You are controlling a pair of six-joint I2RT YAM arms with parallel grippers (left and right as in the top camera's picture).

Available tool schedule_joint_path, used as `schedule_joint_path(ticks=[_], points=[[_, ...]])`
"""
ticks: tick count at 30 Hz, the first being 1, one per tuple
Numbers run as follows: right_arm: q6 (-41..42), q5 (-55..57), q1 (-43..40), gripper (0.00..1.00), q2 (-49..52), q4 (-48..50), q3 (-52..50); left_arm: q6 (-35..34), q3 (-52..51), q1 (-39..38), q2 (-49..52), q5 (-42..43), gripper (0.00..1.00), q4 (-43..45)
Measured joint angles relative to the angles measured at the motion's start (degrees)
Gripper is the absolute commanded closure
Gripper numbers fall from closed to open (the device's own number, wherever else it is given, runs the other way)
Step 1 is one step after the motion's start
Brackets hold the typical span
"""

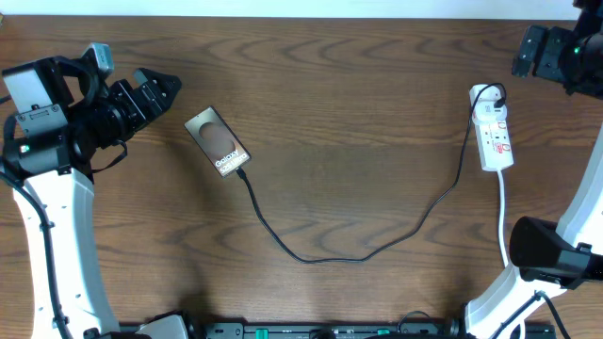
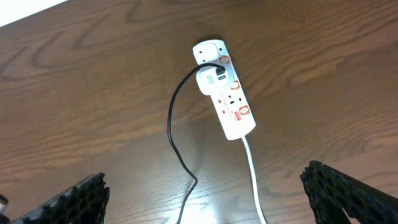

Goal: Plug charger to phone and switch on socket

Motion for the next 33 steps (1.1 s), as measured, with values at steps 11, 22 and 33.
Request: schedule_joint_path(ticks=[11,22,33], points=[[0.00,0.20,0.00,0.01,0.00,0.00,0.00,0.00,0.00,0.00,0.00,0.00,0.07,-0.02],[0.00,0.37,0.00,0.01,0.00,0.00,0.00,0.00,0.00,0.00,0.00,-0.02,0.07,-0.02],[0.00,0.39,0.00,0.01,0.00,0.00,0.00,0.00,0.00,0.00,0.00,-2.62,0.07,-0.02]])
